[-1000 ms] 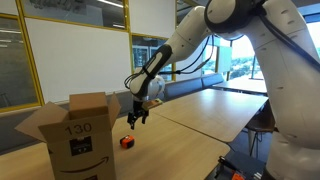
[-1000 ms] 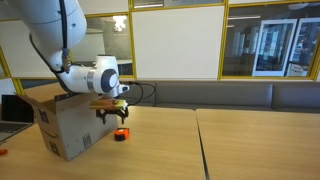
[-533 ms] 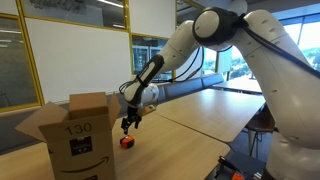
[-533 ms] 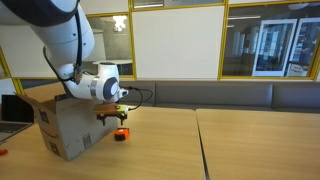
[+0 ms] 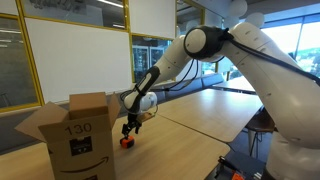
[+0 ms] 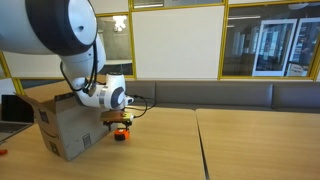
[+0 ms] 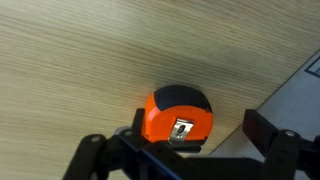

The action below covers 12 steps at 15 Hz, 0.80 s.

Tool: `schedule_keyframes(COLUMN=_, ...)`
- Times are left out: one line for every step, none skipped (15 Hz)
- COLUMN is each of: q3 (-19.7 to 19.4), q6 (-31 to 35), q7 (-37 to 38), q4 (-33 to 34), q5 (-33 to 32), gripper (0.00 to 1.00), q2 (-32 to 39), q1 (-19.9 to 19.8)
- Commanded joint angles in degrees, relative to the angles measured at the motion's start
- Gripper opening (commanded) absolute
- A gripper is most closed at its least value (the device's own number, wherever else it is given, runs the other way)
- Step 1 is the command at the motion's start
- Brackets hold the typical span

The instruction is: Pick the object on the table and put them in the carton box

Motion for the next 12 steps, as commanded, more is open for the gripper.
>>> schedule_keyframes(q3=-1.24, q6=-2.25, q7=-0.26, q4=7.14, q5=-1.15, gripper=1.00, q2=4.88, q1=1.04)
schedule_keyframes(q3=-1.44, q6=-2.65, q7=-0.25, q4=8.20, q5=-1.34, gripper=1.00, q2=5.80, q1=1.14)
schedule_keyframes(q3=-1.63, q6=-3.15, q7=-0.19, q4=9.24, q5=-1.55, gripper=1.00, q2=6.61, q1=1.27)
schedule_keyframes(q3=-1.88, q6=-3.85, q7=-0.16, q4=10.38, q5=-1.89, gripper=1.00, q2=7.53, q1=1.48)
schedule_keyframes(q3=-2.11, q6=-4.50, q7=-0.12, q4=11.45, q5=-2.29, gripper=1.00, q2=8.33, q1=1.68)
schedule_keyframes(q3=-2.31, q6=-5.38, q7=-0.01, q4=12.57, q5=-2.68, gripper=1.00, q2=9.03, q1=1.94)
schedule_keyframes(q3=-2.44, q6=-6.08, q7=0.00, q4=13.58, q5=-2.98, gripper=1.00, q2=9.69, q1=2.16)
schedule_keyframes(q3=-2.52, q6=-6.76, q7=-0.02, q4=14.54, q5=-3.19, gripper=1.00, q2=10.26, q1=2.32)
schedule_keyframes(q3=-2.36, q6=-7.66, q7=-0.20, q4=15.41, q5=-3.25, gripper=1.00, q2=10.69, q1=2.38)
schedule_keyframes(q3=-2.49, q6=-8.39, q7=0.05, q4=16.35, q5=-3.35, gripper=1.00, q2=11.11, q1=2.67)
schedule_keyframes(q3=-2.43, q6=-8.95, q7=0.05, q4=17.07, q5=-3.37, gripper=1.00, q2=11.41, q1=2.91)
schedule_keyframes(q3=-2.47, q6=-9.66, q7=0.01, q4=17.84, q5=-3.45, gripper=1.00, q2=11.82, q1=3.13)
